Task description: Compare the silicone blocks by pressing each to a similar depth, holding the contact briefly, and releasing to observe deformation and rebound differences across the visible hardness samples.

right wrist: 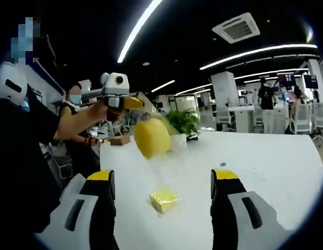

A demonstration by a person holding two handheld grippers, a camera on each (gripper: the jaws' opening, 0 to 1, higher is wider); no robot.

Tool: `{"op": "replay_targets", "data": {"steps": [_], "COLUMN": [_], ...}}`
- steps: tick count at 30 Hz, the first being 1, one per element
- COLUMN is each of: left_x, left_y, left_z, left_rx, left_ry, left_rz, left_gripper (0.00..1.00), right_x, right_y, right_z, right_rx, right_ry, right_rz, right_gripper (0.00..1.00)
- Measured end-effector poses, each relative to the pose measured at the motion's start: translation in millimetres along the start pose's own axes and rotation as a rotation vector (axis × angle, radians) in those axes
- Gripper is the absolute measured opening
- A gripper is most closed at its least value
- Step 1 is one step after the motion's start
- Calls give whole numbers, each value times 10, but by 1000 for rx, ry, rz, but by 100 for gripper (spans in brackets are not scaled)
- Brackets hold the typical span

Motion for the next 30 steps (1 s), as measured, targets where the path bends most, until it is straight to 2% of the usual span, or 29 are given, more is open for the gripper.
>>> {"op": "replay_targets", "data": {"steps": [3, 6, 8, 9, 11, 17, 22, 26, 28, 30], "left_x": [22, 35, 52, 56, 64, 81, 106, 108, 107, 105], "left_y": [-13, -29, -45, -48, -54, -76, -112, -134, -144, -154], "left_z": [6, 17, 27, 28, 30, 26, 24, -59, -131, -200], "left_rx": [2, -4, 0, 0, -6, -16, -22, -49, -59, -74], "left_ry": [-4, -14, -16, -17, -23, -29, -44, -48, -44, -34], "left_rz": [-6, -21, -27, -28, -32, -45, -54, -58, -54, -54], "left_gripper": [0, 0, 0, 0, 0, 0, 0, 0, 0, 0], "right_x": [177, 330, 410, 453, 516, 713, 835, 898, 917, 936], "right_y": [-12, -30, -77, -128, -114, -93, -65, -53, -106, -104], "right_z": [72, 75, 58, 45, 17, 74, 67, -29, -122, -203], "right_rx": [-58, -65, -45, 3, 43, 16, 10, 51, 115, 116], "right_ry": [24, 59, 64, 65, 65, -17, -55, -77, -78, -72], "right_rz": [21, 61, 97, 126, 169, 270, 315, 338, 333, 339], "right_gripper": [67, 64, 60, 56, 54, 44, 34, 36, 37, 36]}}
Point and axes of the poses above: the point that each gripper's makers call its tool centre point, and the gripper's own axes: x roughly forward along the fingers, y roughly to its left, z roughly out of its top, the point moved 8 cm from there along -x, roughly backward along the fingers, and after that the axes turned 15 degrees about x, right-handed, at the moved point
